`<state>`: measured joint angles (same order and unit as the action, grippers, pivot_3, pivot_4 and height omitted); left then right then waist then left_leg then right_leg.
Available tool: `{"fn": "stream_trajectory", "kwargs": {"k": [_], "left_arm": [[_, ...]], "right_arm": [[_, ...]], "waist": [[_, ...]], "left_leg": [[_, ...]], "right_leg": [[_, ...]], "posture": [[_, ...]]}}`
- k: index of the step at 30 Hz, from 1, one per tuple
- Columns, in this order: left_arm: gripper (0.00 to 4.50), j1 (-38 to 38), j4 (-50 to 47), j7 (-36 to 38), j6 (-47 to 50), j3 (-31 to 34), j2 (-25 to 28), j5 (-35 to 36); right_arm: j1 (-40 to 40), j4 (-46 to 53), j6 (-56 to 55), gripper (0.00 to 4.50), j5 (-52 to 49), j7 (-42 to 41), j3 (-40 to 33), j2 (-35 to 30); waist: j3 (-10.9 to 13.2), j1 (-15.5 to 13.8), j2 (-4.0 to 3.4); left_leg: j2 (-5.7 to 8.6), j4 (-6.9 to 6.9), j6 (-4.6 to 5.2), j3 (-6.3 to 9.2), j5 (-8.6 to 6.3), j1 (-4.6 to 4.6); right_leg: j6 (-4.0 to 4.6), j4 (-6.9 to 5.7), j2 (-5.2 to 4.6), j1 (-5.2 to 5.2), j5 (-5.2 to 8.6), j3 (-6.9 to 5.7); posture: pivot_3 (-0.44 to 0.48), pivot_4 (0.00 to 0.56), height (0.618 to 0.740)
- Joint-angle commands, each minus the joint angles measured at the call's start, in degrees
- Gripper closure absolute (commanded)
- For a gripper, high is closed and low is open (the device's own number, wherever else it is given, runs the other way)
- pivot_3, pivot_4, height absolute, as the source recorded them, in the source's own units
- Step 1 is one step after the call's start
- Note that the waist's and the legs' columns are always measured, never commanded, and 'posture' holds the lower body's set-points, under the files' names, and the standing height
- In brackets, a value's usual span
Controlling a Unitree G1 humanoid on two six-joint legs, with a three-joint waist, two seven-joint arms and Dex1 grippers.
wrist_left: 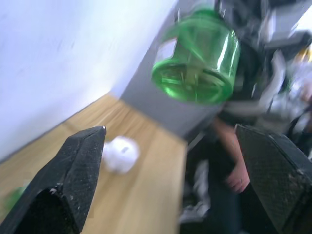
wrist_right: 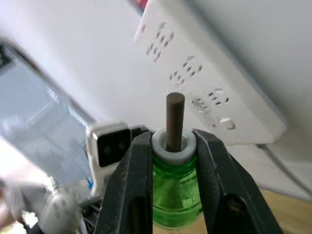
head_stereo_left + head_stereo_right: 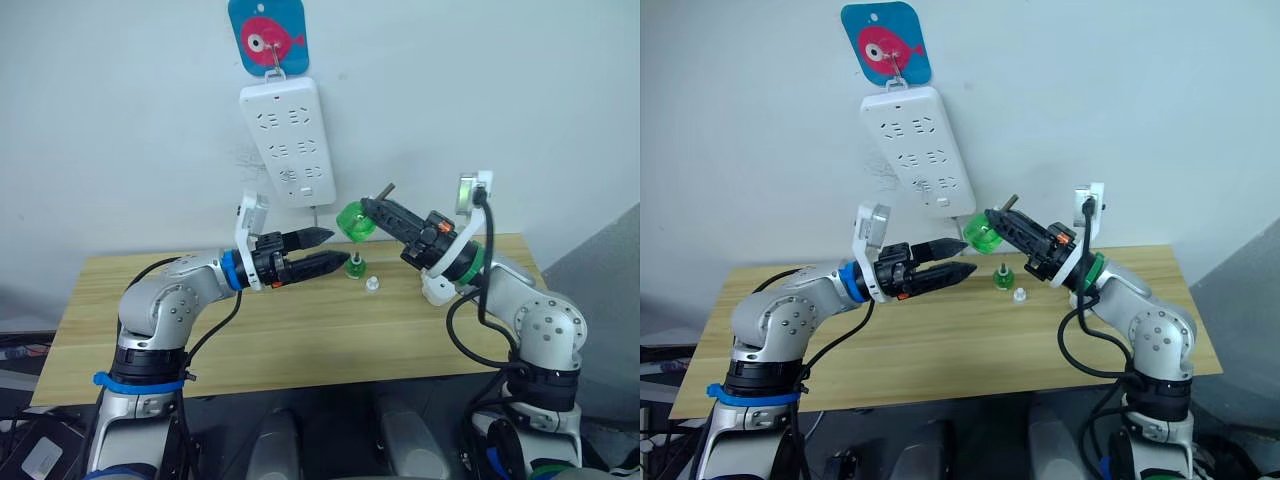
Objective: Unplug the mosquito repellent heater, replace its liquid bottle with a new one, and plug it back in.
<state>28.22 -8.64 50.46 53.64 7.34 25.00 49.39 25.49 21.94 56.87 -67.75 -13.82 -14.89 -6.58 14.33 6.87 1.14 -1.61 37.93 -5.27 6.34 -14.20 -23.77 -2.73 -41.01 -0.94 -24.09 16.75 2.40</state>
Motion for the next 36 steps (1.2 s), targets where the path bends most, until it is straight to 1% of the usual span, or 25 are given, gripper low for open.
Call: {"fn": "stream_trajectory", "kwargs": {"k": [1,4,6,9,14,21,26,35,36], "left_arm": [[0.00,1.59,-2.97,-6.57,6.14,4.33,-2.40,9.01],[0.00,3.19,-2.31,-12.11,10.54,7.28,-4.63,17.06],[0.00,3.65,-2.05,-15.52,12.34,8.46,-5.55,21.12],[0.00,4.51,-1.27,-21.23,12.72,9.26,-7.47,25.04],[0.00,5.36,-1.06,-28.70,11.54,9.02,-10.01,28.99],[0.00,5.76,-2.07,-33.47,11.03,7.10,-11.40,31.09],[0.00,6.15,-1.38,-34.75,10.35,6.85,-11.36,32.06],[0.00,5.70,-0.19,-37.65,8.90,7.34,-11.21,36.62],[0.19,5.48,-0.27,-37.78,8.88,7.24,-11.03,37.04]], "right_arm": [[-1.16,1.82,-1.02,3.68,-13.52,9.34,-2.06,1.87],[-2.15,1.97,-3.66,3.68,-21.24,15.69,-1.20,3.11],[-2.56,2.05,-5.39,3.68,-25.12,18.81,-0.43,3.33],[-3.15,2.16,-7.82,3.68,-29.01,22.12,0.90,2.87],[-3.71,2.66,-11.03,3.68,-30.83,24.41,3.47,1.83],[-3.42,3.79,-13.95,3.68,-27.68,23.59,6.87,0.31],[-3.21,3.86,-15.79,3.68,-27.44,23.51,7.93,-0.20],[-3.54,4.30,-17.43,3.68,-27.70,23.27,9.63,-1.10],[-3.61,4.36,-17.58,3.68,-27.70,23.22,9.76,-1.18]], "waist": [[-0.25,0.19,-0.11],[-0.60,0.37,-0.15],[-0.75,0.88,-0.17],[-0.96,1.31,-0.22],[-1.13,1.30,-0.23],[-1.32,1.22,-0.24],[-1.42,1.22,-0.24],[-1.44,1.16,-0.24],[-1.44,1.15,-0.23]], "left_leg": [[0.01,0.00,0.00,0.00,0.00,0.00],[0.02,0.01,0.09,0.00,-0.05,0.01],[0.02,0.01,0.09,0.00,-0.05,0.01],[0.02,0.00,0.10,0.00,-0.05,0.02],[0.02,0.00,0.10,-0.01,-0.05,0.02],[0.02,0.00,0.09,-0.02,-0.05,0.01],[0.02,-0.01,0.09,-0.02,-0.05,0.02],[0.03,-0.01,0.10,-0.03,-0.05,0.01],[0.03,-0.01,0.10,-0.03,-0.05,0.01]], "right_leg": [[0.00,0.00,0.00,0.00,0.00,0.00],[0.00,-0.01,0.00,0.01,0.00,0.00],[0.00,-0.02,0.01,0.01,0.00,0.00],[0.00,-0.01,0.02,0.01,0.00,0.01],[0.00,0.00,0.05,0.01,0.00,0.03],[0.00,0.02,0.07,0.01,0.00,0.05],[0.00,0.02,0.09,0.01,0.00,0.06],[0.00,0.03,0.09,0.01,0.00,0.07],[0.00,0.02,0.09,0.01,0.00,0.07]], "posture": [[-0.174,0.152,0.725],[-0.175,0.152,0.725],[-0.176,0.153,0.725],[-0.176,0.153,0.725],[-0.173,0.152,0.725],[-0.171,0.153,0.725],[-0.170,0.153,0.725],[-0.167,0.158,0.725],[-0.166,0.158,0.725]]}}
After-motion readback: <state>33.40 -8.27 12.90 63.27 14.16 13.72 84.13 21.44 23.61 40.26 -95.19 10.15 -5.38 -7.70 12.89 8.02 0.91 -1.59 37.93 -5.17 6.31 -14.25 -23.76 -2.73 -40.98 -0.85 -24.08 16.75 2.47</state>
